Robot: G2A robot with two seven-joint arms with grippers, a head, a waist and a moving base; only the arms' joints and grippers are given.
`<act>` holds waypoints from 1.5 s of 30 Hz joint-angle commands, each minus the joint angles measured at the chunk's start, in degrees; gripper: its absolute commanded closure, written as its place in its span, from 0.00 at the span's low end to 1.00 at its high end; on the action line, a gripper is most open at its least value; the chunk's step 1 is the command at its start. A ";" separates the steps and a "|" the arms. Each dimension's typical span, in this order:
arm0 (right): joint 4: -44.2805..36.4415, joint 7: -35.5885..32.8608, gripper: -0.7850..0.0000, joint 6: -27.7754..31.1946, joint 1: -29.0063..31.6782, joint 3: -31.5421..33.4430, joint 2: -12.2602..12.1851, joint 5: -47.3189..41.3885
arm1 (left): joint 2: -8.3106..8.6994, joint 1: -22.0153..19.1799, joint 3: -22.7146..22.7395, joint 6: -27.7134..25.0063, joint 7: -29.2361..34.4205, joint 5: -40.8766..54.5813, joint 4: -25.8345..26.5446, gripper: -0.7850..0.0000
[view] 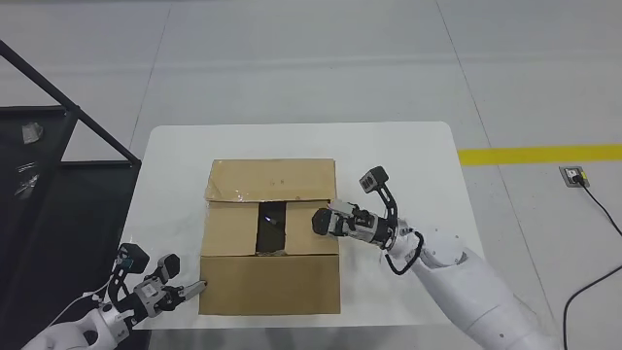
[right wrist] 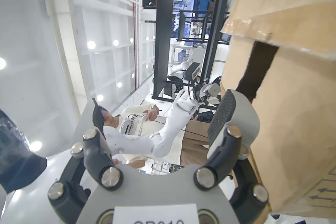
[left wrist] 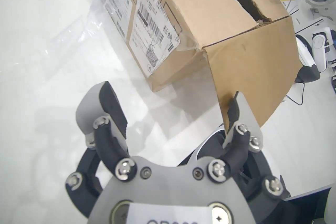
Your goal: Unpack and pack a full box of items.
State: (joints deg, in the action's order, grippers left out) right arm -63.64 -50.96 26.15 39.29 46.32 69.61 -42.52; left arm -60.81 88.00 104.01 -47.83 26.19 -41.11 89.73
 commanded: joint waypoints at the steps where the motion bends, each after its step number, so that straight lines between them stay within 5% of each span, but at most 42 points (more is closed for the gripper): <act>1: 1.64 2.38 0.00 -1.66 -1.01 -0.46 0.50 1.40 | 0.00 0.00 0.00 0.00 0.00 -0.01 0.00 0.00; 8: 4.76 7.12 0.00 -6.14 -3.34 -1.44 2.02 4.30 | 0.00 0.00 0.00 0.00 0.00 -0.01 0.00 0.00; 20: 9.11 19.19 0.00 -0.49 -9.31 -1.35 5.54 7.79 | 0.00 0.00 0.00 0.00 0.00 -0.01 0.00 0.00; 36: 28.99 40.28 0.00 8.35 -21.10 -9.26 15.25 22.08 | 0.00 0.00 0.00 0.00 0.00 -0.01 0.00 0.00; 45: 38.47 47.42 0.00 8.41 -23.64 -11.68 19.76 28.74 | -0.02 0.07 -0.14 0.50 -0.28 -0.06 0.11 0.00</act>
State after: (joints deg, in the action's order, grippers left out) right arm -26.09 -4.19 34.70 15.75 34.79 88.96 -14.29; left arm -60.81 88.00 103.99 -47.79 26.16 -41.11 89.75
